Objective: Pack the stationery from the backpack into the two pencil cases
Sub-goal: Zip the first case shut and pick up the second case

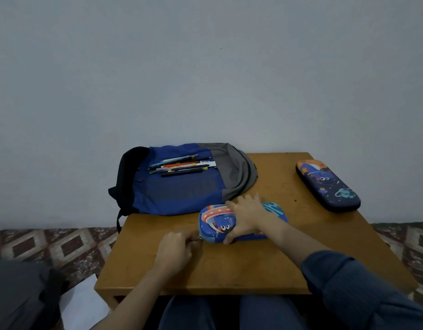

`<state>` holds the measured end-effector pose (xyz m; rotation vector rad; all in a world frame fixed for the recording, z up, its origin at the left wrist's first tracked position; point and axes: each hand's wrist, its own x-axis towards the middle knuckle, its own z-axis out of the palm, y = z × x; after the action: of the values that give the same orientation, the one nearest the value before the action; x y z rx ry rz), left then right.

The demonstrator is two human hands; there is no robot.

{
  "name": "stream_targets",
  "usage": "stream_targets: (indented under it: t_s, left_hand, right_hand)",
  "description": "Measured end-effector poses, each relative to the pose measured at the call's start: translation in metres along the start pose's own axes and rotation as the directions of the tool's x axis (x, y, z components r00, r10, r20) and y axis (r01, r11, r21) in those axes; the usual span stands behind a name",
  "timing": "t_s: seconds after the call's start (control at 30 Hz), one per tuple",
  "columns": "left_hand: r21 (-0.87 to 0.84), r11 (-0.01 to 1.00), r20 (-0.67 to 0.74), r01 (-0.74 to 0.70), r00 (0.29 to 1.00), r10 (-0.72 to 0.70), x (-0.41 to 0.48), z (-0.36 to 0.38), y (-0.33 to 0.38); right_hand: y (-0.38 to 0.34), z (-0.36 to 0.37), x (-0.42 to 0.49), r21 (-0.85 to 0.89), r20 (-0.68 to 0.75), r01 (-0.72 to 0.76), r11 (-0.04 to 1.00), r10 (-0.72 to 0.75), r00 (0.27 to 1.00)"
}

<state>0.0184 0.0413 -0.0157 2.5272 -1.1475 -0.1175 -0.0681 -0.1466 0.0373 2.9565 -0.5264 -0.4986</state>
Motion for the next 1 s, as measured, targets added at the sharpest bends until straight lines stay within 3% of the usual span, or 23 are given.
stream_targets:
  t_s: [0.17, 0.33, 0.43, 0.5, 0.53, 0.67, 0.73, 0.8, 0.9, 1.0]
  left_hand:
    - [-0.092, 0.995, 0.095, -0.044, 0.994, 0.052, -0.01, 0.012, 0.022]
    - [-0.129, 0.992, 0.202, -0.004, 0.979, 0.03, -0.002, 0.0, 0.016]
    - [-0.21, 0.975, -0.023, 0.074, 0.996, -0.08, 0.006, -0.015, 0.01]
    - [-0.246, 0.969, -0.196, 0.034, 0.977, -0.084, 0.011, -0.018, 0.011]
    - [-0.244, 0.969, -0.211, 0.024, 0.974, -0.078, 0.013, -0.019, 0.013]
    - [-0.348, 0.931, 0.035, 0.114, 0.994, -0.108, 0.013, -0.01, 0.033]
    - [-0.485, 0.852, 0.159, 0.196, 0.978, -0.135, 0.012, -0.004, 0.046]
    - [-0.574, 0.778, 0.197, 0.255, 0.965, -0.171, 0.013, 0.001, 0.053]
    - [-0.629, 0.681, 0.26, 0.375, 0.927, -0.271, 0.019, 0.0, 0.057]
    - [-0.667, 0.593, 0.395, 0.452, 0.889, -0.233, 0.019, -0.002, 0.073]
  right_hand:
    - [-0.008, 0.003, -0.002, -0.025, -0.004, -0.06, 0.998, 0.06, 0.998]
    - [-0.005, 0.003, -0.008, 0.071, 0.031, -0.074, 0.995, 0.072, 0.997]
    - [-0.003, -0.003, -0.012, 0.034, 0.055, 0.003, 0.999, -0.004, 0.998]
    - [0.0, -0.003, -0.013, -0.019, 0.015, 0.085, 0.996, -0.084, 0.996]
    - [0.002, -0.003, -0.015, -0.046, -0.016, 0.118, 0.992, -0.119, 0.993]
    - [0.01, -0.005, -0.017, -0.107, -0.112, 0.177, 0.978, -0.189, 0.976]
    - [0.006, -0.005, -0.019, 0.056, -0.139, 0.122, 0.991, -0.113, 0.984]
    - [0.0, 0.003, -0.021, 0.265, -0.142, -0.031, 0.964, 0.071, 0.987]
    - [0.001, 0.017, -0.029, 0.559, -0.117, -0.272, 0.783, 0.399, 0.909]
    - [0.014, 0.026, -0.038, 0.697, 0.023, -0.355, 0.624, 0.475, 0.88]
